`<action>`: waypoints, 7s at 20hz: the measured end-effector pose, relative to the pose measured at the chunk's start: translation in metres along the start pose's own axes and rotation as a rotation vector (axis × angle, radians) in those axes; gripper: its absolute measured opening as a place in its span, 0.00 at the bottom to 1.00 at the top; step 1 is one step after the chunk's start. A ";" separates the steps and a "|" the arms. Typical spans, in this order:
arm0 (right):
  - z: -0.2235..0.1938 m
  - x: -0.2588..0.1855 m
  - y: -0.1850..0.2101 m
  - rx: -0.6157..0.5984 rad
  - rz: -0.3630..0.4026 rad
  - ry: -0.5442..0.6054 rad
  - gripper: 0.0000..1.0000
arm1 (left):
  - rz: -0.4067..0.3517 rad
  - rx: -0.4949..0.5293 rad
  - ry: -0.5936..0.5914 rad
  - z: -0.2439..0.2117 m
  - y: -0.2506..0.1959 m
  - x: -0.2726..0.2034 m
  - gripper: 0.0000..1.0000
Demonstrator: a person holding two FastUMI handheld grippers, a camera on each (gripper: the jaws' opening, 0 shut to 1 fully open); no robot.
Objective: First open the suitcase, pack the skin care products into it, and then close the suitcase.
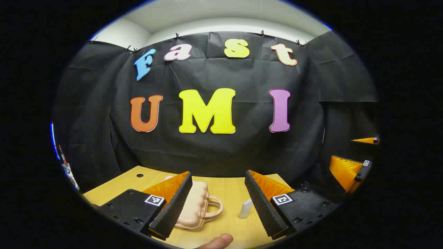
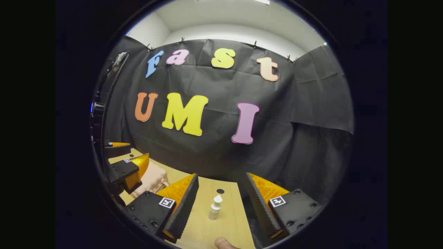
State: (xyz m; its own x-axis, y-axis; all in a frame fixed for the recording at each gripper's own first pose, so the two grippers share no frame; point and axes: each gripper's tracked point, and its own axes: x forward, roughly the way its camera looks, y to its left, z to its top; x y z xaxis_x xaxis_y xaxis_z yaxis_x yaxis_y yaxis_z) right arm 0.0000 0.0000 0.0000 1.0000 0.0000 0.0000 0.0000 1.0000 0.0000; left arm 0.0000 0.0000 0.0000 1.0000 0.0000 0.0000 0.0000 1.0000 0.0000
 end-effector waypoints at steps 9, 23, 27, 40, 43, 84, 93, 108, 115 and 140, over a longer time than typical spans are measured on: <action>0.000 0.007 0.009 -0.040 0.024 -0.003 0.79 | 0.014 -0.029 0.025 -0.008 0.002 0.000 0.97; -0.064 0.025 -0.088 -0.019 -0.119 0.131 0.80 | -0.012 0.452 0.191 -0.141 0.019 0.047 0.99; -0.089 0.018 -0.092 -0.008 -0.120 0.181 0.80 | -0.095 0.600 0.299 -0.205 0.014 0.063 0.99; -0.141 -0.011 -0.138 0.008 -0.167 0.263 0.80 | -0.092 1.208 0.413 -0.263 0.039 0.120 0.95; -0.150 -0.015 -0.144 0.021 -0.172 0.280 0.80 | -0.104 1.293 0.467 -0.269 0.046 0.132 0.70; -0.101 0.000 0.083 -0.017 -0.239 0.413 0.79 | -0.053 0.075 0.348 -0.086 0.380 0.121 0.03; -0.108 -0.009 0.092 -0.042 -0.282 0.490 0.82 | 0.047 -0.433 0.374 -0.189 0.492 0.125 0.03; -0.130 -0.033 0.058 -0.050 -0.355 0.554 0.82 | 0.153 -0.853 0.531 -0.318 0.517 0.133 0.05; -0.138 -0.031 0.052 -0.059 -0.334 0.544 0.82 | 0.282 -0.829 0.543 -0.315 0.530 0.113 0.63; -0.192 0.036 -0.030 0.019 -0.105 0.489 0.82 | -0.331 -0.221 0.644 -0.223 0.109 0.067 0.98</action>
State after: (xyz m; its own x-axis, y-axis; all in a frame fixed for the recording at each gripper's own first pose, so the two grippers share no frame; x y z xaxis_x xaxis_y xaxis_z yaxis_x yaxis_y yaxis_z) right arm 0.0362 -0.0301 -0.1915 0.8774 -0.0964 -0.4699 0.1058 0.9944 -0.0066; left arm 0.0668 0.1092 -0.2229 0.7499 -0.3681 -0.5497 0.2324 0.9245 -0.3021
